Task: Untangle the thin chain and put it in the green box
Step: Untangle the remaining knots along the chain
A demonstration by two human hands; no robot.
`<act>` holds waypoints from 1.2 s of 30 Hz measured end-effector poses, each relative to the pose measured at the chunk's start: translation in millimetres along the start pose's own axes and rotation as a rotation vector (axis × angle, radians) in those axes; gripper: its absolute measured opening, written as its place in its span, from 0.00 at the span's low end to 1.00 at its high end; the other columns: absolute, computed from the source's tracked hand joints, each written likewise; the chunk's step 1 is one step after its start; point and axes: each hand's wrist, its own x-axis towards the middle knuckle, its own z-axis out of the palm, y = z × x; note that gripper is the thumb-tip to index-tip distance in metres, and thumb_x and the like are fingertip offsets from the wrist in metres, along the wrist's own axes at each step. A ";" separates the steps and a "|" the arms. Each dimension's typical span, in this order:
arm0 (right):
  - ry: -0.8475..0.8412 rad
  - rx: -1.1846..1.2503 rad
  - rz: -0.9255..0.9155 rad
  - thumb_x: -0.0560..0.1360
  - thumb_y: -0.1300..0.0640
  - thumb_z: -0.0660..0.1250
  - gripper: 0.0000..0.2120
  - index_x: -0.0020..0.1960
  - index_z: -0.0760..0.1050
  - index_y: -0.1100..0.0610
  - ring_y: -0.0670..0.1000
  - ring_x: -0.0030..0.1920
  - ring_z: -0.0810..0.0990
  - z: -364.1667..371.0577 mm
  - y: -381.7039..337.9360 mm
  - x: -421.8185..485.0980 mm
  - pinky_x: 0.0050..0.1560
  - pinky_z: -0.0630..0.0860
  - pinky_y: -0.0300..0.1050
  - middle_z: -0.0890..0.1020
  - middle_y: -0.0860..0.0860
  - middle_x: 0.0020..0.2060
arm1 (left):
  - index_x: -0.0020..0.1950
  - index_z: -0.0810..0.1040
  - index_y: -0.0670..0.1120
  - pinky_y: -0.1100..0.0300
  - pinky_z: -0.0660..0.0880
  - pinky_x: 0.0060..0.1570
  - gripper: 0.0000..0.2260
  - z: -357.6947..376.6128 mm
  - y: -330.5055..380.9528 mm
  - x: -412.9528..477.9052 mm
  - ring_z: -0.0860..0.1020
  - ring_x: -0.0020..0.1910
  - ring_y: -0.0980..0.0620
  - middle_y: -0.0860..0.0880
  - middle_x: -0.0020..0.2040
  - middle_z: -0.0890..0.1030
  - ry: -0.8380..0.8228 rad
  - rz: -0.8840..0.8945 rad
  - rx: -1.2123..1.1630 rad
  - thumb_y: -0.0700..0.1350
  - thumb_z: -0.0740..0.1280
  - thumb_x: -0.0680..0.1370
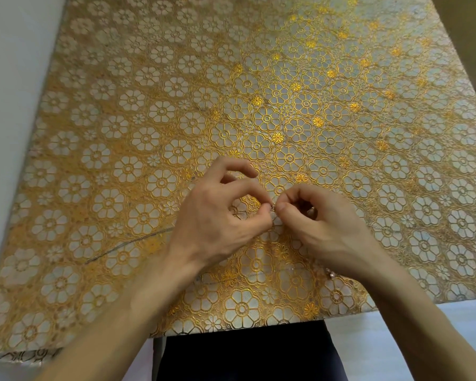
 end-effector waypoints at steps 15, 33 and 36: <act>0.004 0.026 -0.011 0.78 0.54 0.67 0.07 0.41 0.77 0.52 0.41 0.26 0.68 1.8 -4.5 -1.8 0.30 0.64 0.32 0.73 0.40 0.27 | 0.44 0.84 0.55 0.66 0.74 0.47 0.06 -2.1 -2.7 -5.2 0.79 0.50 0.57 0.57 0.55 0.77 -0.044 -0.051 -0.028 0.54 0.70 0.72; 0.011 -0.104 -0.048 0.76 0.50 0.67 0.06 0.41 0.77 0.49 0.42 0.29 0.71 0.7 0.9 -4.1 0.32 0.67 0.34 0.76 0.39 0.30 | 0.46 0.85 0.53 0.58 0.70 0.43 0.07 -9.6 2.0 5.6 0.77 0.43 0.52 0.55 0.42 0.81 -0.129 0.267 0.361 0.53 0.69 0.75; 0.013 -0.113 -0.053 0.74 0.48 0.65 0.06 0.41 0.76 0.48 0.43 0.30 0.72 1.2 1.8 -4.0 0.32 0.66 0.34 0.76 0.39 0.30 | 0.44 0.85 0.53 0.58 0.72 0.42 0.08 -8.0 1.4 4.0 0.76 0.40 0.53 0.56 0.39 0.81 -0.127 0.253 0.365 0.53 0.68 0.74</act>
